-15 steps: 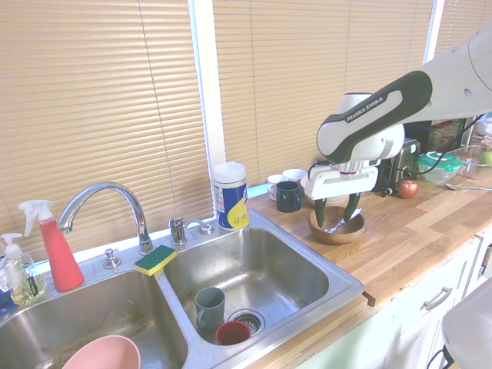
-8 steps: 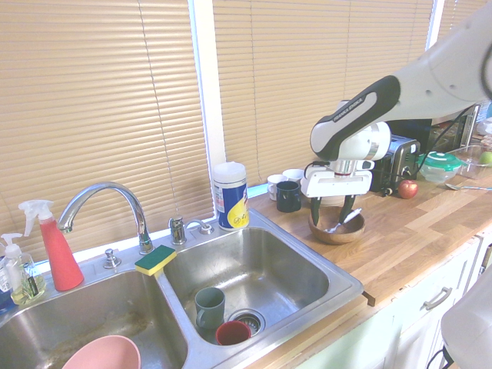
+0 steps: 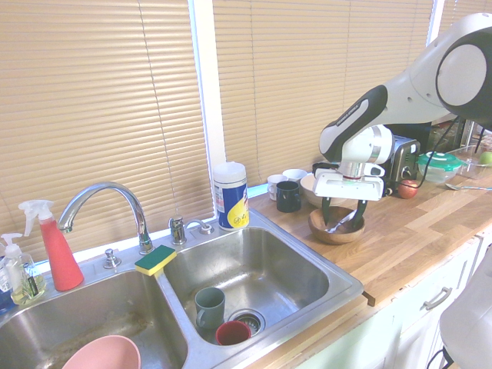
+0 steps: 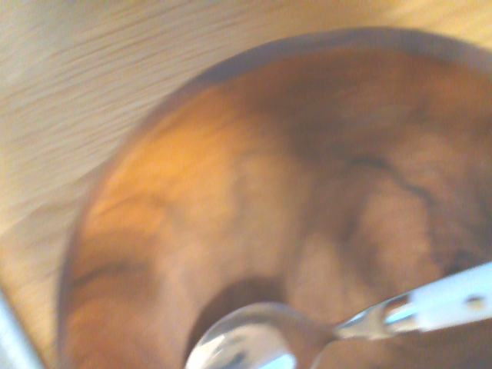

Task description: Put the spoon into the sink

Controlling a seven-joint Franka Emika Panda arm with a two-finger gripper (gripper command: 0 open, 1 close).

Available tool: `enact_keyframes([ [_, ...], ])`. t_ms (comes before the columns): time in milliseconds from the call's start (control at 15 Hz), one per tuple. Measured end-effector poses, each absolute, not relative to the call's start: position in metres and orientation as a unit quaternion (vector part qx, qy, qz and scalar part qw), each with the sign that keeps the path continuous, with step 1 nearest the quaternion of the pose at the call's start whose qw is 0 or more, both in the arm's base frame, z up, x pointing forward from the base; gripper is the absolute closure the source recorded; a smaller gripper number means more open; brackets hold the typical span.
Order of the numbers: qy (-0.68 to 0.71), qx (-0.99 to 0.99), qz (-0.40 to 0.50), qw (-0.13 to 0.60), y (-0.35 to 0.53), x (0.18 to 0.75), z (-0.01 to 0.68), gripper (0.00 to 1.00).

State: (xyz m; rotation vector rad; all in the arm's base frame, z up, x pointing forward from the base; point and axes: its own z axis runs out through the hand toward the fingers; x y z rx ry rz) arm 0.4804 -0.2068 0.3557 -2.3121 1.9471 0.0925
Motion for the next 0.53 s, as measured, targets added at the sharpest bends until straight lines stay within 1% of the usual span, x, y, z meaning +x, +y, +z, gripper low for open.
enact_keyframes([
  [200, 0.671, -0.739, 0.031, 0.057, -0.2138, 0.4780, 0.3555, 0.00],
  [267, 0.676, -0.734, 0.031, 0.055, -0.2143, 0.4781, 0.3559, 1.00],
  [533, 0.696, -0.716, 0.030, 0.044, -0.2142, 0.4819, 0.3542, 1.00],
])
